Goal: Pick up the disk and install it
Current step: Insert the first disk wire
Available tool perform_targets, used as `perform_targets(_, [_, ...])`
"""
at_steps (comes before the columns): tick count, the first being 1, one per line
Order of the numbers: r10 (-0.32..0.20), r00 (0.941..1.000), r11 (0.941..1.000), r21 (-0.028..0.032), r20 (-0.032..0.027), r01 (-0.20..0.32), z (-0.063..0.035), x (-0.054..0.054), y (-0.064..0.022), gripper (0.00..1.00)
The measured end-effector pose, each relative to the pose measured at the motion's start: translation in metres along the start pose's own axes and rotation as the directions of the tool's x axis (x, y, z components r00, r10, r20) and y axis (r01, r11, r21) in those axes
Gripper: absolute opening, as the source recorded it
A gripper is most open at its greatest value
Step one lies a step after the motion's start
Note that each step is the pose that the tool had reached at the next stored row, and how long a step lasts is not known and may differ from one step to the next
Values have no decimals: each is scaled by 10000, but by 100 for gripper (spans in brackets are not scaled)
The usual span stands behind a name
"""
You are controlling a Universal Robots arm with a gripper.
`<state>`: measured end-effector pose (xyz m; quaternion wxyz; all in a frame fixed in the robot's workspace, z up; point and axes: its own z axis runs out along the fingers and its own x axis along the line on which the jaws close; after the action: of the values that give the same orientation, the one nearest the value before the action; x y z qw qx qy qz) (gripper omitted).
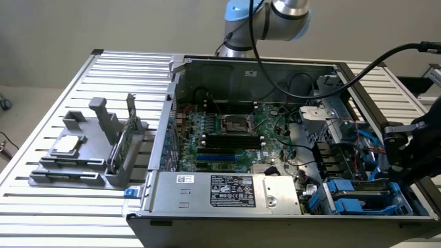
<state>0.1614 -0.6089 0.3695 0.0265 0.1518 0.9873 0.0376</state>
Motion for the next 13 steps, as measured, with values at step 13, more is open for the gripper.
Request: perform_targets(13, [1304,9911,9914,123,-256,-1301,52,-67,13,25])
